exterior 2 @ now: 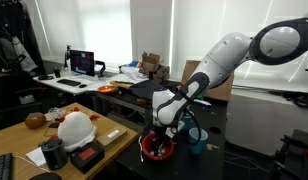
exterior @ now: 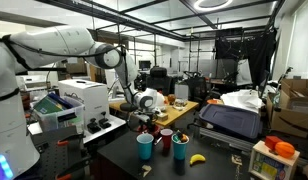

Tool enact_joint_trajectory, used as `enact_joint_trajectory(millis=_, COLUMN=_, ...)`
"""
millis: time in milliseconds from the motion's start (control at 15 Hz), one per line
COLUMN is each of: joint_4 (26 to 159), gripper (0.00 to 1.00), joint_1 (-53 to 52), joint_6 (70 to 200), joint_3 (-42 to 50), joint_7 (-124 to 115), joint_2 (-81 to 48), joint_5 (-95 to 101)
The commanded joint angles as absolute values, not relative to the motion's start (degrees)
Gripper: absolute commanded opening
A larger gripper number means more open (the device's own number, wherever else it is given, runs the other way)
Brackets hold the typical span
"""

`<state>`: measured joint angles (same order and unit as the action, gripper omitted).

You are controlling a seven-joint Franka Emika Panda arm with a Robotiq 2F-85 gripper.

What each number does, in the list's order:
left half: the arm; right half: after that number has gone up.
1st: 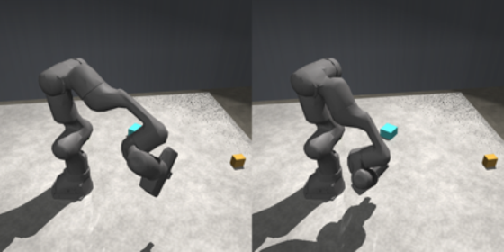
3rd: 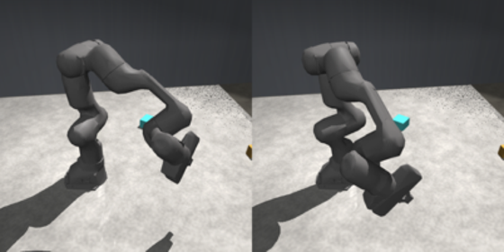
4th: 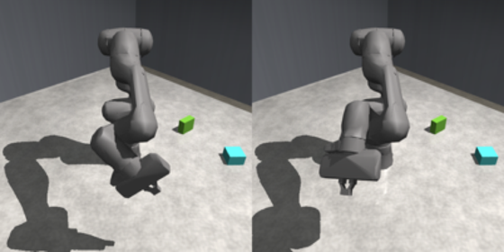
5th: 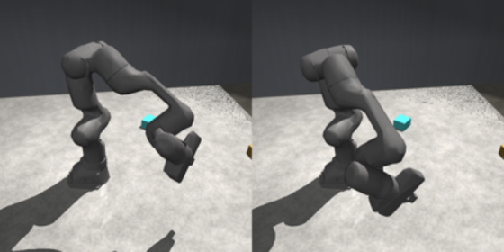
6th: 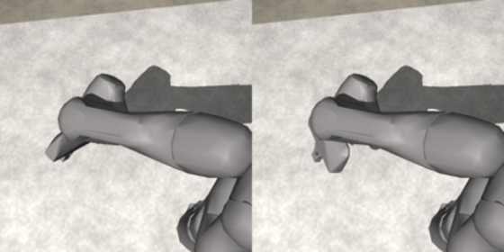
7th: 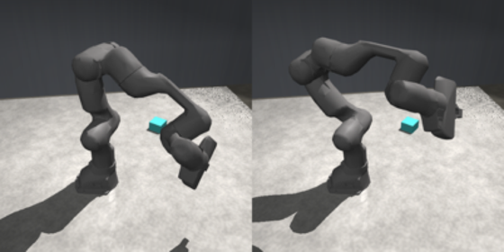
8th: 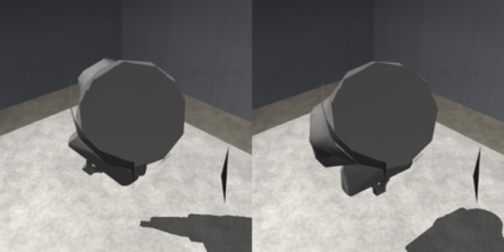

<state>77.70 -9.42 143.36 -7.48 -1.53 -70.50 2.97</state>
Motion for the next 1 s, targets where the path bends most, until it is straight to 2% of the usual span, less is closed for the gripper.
enact_joint_trajectory(millis=0, joint_4=78.8, gripper=1.0, joint_1=-11.4, joint_6=144.4, joint_3=-5.9, joint_7=-0.9, joint_2=-70.2, joint_5=3.6)
enact_joint_trajectory(millis=400, joint_4=79.2, gripper=1.0, joint_1=-12.0, joint_6=144.5, joint_3=-6.0, joint_7=2.0, joint_2=-69.8, joint_5=5.2)
enact_joint_trajectory(millis=467, joint_4=79.1, gripper=0.75, joint_1=-11.8, joint_6=143.8, joint_3=-6.3, joint_7=2.9, joint_2=-69.7, joint_5=5.1)
enact_joint_trajectory(millis=533, joint_4=79.2, gripper=0.74, joint_1=-11.5, joint_6=143.6, joint_3=-6.8, joint_7=4.3, joint_2=-69.6, joint_5=5.1)
enact_joint_trajectory(millis=933, joint_4=80.1, gripper=0.27, joint_1=-10.6, joint_6=143.4, joint_3=-9.4, joint_7=12.5, joint_2=-68.4, joint_5=5.4)
